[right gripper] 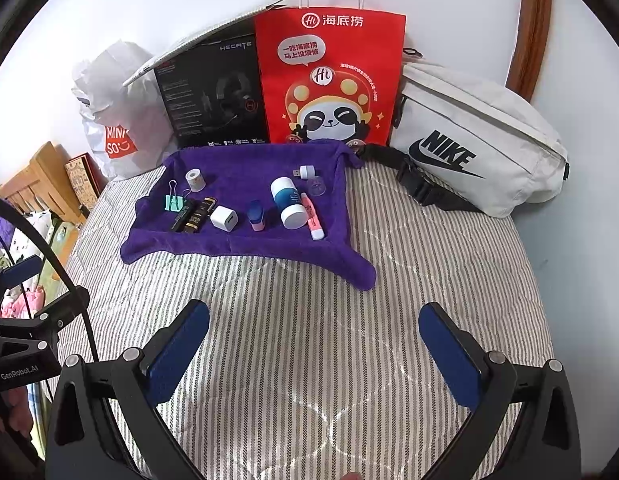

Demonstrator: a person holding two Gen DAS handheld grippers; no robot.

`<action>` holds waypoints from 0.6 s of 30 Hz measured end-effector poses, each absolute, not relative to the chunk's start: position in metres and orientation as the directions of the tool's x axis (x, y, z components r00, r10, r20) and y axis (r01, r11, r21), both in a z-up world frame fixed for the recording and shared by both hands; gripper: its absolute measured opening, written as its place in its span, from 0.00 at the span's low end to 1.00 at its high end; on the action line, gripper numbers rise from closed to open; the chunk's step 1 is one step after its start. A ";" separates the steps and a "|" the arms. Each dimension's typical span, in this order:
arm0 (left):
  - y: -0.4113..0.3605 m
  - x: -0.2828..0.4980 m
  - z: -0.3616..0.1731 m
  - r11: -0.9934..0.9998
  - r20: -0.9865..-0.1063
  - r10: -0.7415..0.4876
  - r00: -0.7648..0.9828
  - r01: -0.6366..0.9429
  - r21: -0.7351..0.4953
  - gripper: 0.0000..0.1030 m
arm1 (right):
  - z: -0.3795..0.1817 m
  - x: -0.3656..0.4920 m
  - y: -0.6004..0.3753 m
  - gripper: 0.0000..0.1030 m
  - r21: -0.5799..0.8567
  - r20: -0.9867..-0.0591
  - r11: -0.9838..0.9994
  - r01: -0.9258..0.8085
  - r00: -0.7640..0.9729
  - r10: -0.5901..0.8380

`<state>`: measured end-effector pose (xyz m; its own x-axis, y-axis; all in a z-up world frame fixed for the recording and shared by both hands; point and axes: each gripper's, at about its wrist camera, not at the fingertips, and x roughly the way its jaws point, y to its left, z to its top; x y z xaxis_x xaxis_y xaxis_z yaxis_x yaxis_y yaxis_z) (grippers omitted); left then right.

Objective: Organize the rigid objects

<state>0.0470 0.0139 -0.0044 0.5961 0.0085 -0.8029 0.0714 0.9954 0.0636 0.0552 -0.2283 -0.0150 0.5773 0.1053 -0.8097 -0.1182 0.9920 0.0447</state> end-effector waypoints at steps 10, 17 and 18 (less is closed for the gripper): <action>0.014 0.046 -0.003 0.995 -0.801 0.008 0.598 0.073 0.064 1.00 | -0.016 0.057 -0.231 1.00 0.046 -0.811 0.992 -0.116 0.575 0.105; 0.014 0.046 -0.002 0.996 -0.799 0.005 0.601 0.067 0.057 1.00 | -0.016 0.056 -0.231 1.00 0.050 -0.810 0.992 -0.118 0.576 0.109; 0.014 0.046 -0.002 0.996 -0.800 0.004 0.601 0.066 0.055 1.00 | -0.015 0.056 -0.230 1.00 0.051 -0.810 0.992 -0.118 0.576 0.110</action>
<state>0.0464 0.0145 -0.0018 0.6006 0.0042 -0.7995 0.0661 0.9963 0.0549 0.0559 -0.2302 -0.0155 0.5760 0.1096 -0.8100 -0.1176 0.9918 0.0506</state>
